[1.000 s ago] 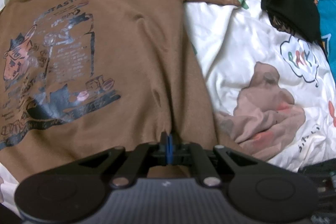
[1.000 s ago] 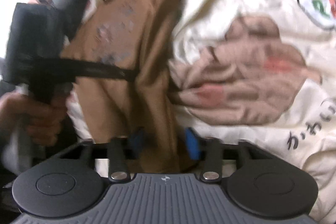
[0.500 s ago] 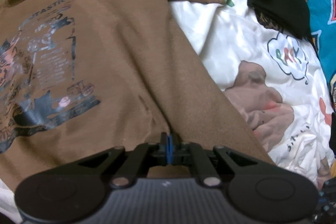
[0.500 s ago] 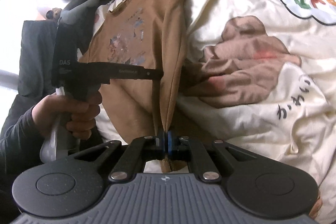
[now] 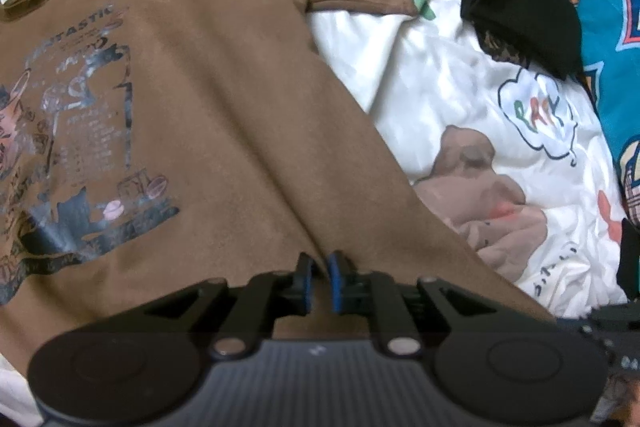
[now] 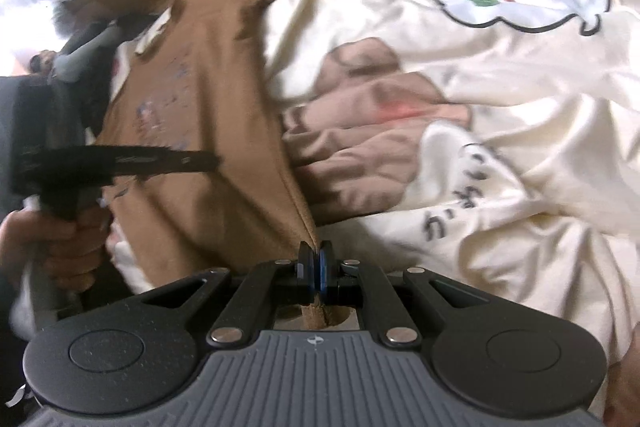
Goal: Fold clothes
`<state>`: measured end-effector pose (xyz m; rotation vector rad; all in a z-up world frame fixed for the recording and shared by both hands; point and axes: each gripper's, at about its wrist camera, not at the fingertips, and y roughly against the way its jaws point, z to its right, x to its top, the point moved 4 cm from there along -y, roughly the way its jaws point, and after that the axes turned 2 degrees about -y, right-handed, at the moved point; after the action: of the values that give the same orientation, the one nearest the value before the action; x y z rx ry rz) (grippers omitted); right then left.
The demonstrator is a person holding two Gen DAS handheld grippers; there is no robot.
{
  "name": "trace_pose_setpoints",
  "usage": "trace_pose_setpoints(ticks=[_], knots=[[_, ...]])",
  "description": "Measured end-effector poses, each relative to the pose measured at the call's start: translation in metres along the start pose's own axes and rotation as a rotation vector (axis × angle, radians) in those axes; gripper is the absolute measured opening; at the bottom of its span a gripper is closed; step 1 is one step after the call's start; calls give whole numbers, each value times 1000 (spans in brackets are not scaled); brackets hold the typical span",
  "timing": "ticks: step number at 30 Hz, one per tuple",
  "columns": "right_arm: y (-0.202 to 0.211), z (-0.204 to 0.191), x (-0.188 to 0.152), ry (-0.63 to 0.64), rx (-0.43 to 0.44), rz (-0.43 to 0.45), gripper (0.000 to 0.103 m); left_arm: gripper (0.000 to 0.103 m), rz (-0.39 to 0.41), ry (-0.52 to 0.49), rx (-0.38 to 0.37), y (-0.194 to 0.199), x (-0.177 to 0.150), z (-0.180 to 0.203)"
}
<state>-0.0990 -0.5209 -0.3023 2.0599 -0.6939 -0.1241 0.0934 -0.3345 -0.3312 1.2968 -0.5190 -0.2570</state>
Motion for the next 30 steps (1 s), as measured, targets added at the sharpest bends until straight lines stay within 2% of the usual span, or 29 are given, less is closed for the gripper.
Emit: trace_pose_setpoints(ticks=[4, 10, 13, 18, 21, 25, 29, 30], knots=[[-5, 8, 5, 3, -38, 18, 0, 18, -1, -7, 2, 3, -4, 1], [-16, 21, 12, -1, -98, 27, 0, 17, -20, -14, 15, 7, -16, -8], [-27, 25, 12, 13, -130, 17, 0, 17, -74, -28, 46, 1, -25, -17], [-35, 23, 13, 26, -180, -13, 6, 17, -135, -10, 76, 4, -40, -33], [-26, 16, 17, 21, -222, -38, 13, 17, -159, 3, 64, 13, -49, -46], [-3, -2, 23, 36, -268, -38, 14, 16, -88, 68, 13, 49, -56, -72], [29, -26, 34, 49, -243, 0, 39, 19, 4, 113, -24, 87, -43, -92], [36, -34, 38, 61, -238, 9, 39, 22, 25, 116, -24, 97, -41, -97]])
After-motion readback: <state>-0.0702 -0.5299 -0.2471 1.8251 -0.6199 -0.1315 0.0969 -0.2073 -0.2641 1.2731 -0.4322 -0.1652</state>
